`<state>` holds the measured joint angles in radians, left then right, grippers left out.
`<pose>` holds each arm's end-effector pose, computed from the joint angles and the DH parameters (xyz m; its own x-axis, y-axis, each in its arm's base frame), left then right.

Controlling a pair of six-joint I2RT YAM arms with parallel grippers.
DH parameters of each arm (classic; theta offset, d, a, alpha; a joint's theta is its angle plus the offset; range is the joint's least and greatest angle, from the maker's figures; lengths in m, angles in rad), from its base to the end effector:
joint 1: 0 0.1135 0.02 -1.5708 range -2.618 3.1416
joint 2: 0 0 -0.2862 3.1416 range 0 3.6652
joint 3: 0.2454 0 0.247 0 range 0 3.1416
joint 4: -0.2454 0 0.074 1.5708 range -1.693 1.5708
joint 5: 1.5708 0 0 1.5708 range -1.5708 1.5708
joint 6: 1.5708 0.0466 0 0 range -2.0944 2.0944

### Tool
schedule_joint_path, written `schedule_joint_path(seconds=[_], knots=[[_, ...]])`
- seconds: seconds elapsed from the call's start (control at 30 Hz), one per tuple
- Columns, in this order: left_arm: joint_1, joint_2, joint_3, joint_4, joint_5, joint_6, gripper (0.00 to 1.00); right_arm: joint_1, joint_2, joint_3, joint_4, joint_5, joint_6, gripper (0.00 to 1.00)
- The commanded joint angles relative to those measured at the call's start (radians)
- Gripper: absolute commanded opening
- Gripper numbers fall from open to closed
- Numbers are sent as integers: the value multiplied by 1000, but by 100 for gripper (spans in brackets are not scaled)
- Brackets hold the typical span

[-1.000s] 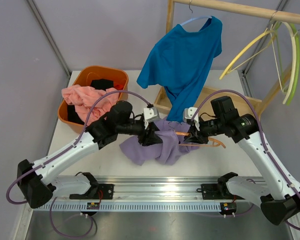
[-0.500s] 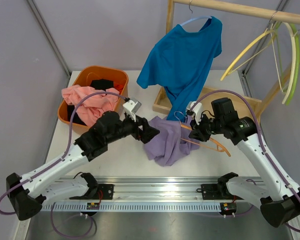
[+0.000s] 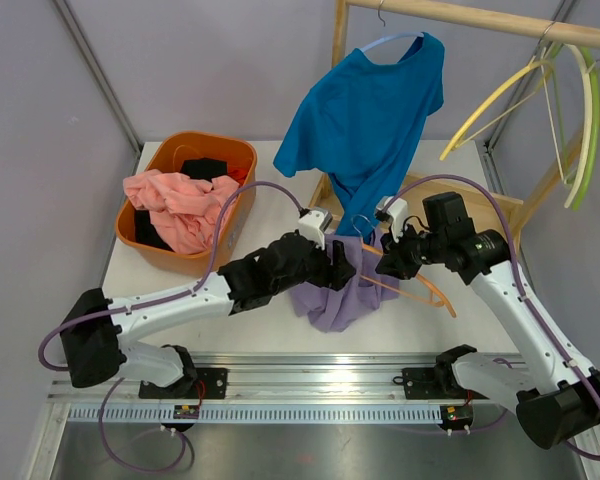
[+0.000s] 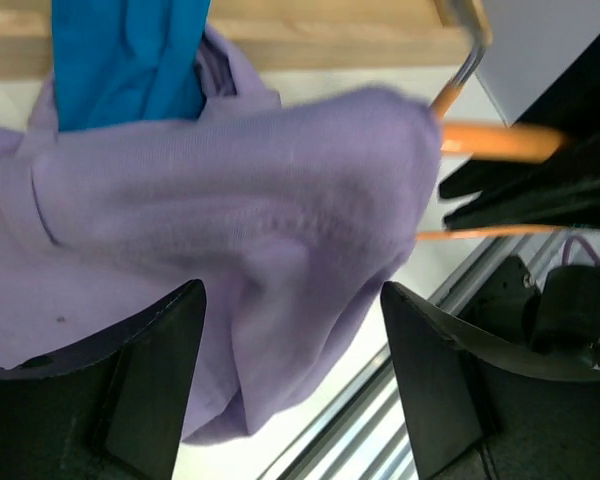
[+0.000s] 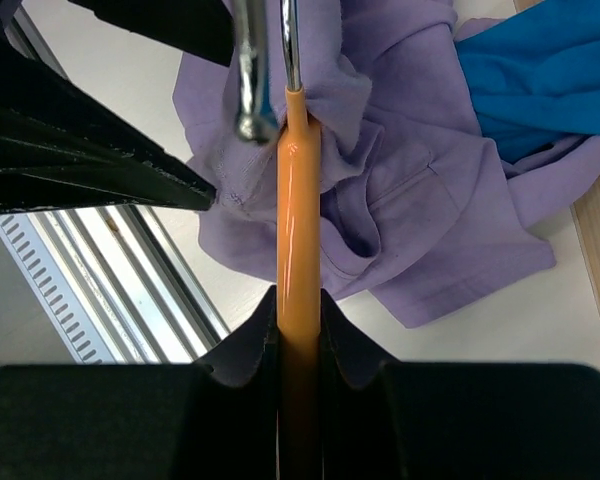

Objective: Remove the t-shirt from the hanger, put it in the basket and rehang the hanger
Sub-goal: Remove the tshirt from the hanger

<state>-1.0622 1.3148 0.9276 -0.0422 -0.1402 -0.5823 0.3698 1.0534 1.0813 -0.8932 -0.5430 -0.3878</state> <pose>0.1524 -0.2600 0.3054 -0.6109 -0.0225 -0.7914 0.5592 0.6954 -0.4514 0.1686 0.0912 0.3422 -0.4220 -0.5108 -0.7490 -0.8441 0.5229 0.1190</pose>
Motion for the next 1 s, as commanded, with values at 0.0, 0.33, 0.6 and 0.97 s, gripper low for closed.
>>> schedule_joint_path(seconds=[0.0,0.33,0.6,0.97], knots=[[-12,35,88,87,-102,-24,72,-14,-29,-3,77,-49,23,0],[-18,74,106,100,-116,10,19,-22,-43,-4,65,-64,7,0],[2,-26,44,87,-177,53,0,-26,-61,9,30,-48,-46,0],[133,-301,-128,-60,-222,90,0,-32,-81,64,-92,-51,-187,0]])
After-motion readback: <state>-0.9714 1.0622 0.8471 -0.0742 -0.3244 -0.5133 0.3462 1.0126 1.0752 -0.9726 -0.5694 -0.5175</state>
